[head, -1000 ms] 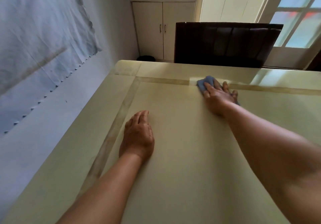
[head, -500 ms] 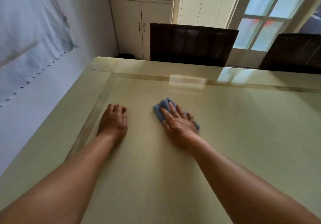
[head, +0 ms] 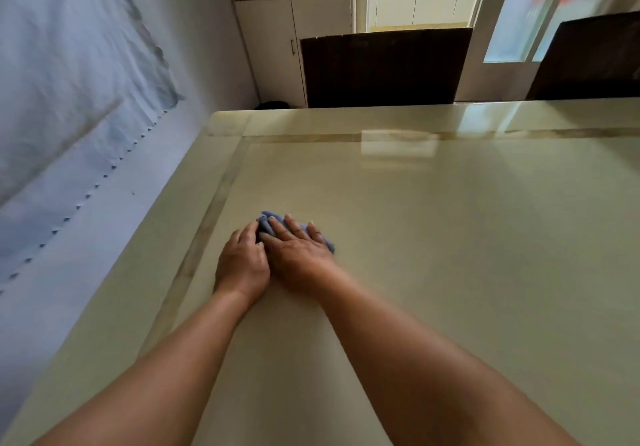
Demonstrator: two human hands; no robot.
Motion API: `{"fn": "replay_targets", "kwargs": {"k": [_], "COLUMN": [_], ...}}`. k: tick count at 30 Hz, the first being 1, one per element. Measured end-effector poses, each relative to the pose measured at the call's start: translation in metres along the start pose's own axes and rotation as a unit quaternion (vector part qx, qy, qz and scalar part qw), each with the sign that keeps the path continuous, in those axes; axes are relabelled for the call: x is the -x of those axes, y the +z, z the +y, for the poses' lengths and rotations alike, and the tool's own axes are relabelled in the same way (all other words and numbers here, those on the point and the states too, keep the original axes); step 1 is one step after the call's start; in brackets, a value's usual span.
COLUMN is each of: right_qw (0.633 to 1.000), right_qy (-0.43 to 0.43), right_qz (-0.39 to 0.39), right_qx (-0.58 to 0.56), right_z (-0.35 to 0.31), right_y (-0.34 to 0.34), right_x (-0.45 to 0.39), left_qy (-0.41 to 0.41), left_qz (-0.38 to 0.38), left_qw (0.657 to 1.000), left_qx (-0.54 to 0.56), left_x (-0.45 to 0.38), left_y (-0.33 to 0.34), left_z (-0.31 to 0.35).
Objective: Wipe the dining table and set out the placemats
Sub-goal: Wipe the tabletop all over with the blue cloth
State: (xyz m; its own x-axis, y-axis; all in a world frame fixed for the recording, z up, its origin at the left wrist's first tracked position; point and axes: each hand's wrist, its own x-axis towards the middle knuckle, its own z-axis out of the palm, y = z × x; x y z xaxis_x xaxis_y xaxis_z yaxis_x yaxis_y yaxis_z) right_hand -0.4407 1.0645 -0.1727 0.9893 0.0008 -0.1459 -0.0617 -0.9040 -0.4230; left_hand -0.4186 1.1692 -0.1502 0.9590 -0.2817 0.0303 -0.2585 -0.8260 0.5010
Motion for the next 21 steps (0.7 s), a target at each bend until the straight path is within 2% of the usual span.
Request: {"fn": "replay_targets", "kwargs": {"k": [4,8,12,17,21], "right_qw": [0.995,0.972,0.949,0.964,0.986], "right_qy": [0.101,0.231,0.307,0.263,0.165], "right_qz": [0.016,0.049,0.060,0.032,0.002], "right_qx": [0.011,0.013,0.037,0.036,0.014], "right_z": [0.069,0.147,0.169,0.118,0.035], "right_y": [-0.034,-0.068,-0.073,-0.041,-0.003], "right_x": [0.032,0.093,0.148,0.162,0.172], "left_qy": [0.019,0.020,0.019,0.023,0.019], "left_qz": [-0.026,-0.037,-0.051,-0.053,-0.036], "left_qw": [0.999,0.999,0.998,0.998,0.998], "left_qx": [-0.027,-0.017,-0.002,0.021,0.039], "left_x": [0.030,0.059,0.087,0.103,0.122], "left_y": [0.003,0.002,-0.005,-0.011,-0.020], "left_z": [0.003,0.000,-0.002,0.001,0.001]}}
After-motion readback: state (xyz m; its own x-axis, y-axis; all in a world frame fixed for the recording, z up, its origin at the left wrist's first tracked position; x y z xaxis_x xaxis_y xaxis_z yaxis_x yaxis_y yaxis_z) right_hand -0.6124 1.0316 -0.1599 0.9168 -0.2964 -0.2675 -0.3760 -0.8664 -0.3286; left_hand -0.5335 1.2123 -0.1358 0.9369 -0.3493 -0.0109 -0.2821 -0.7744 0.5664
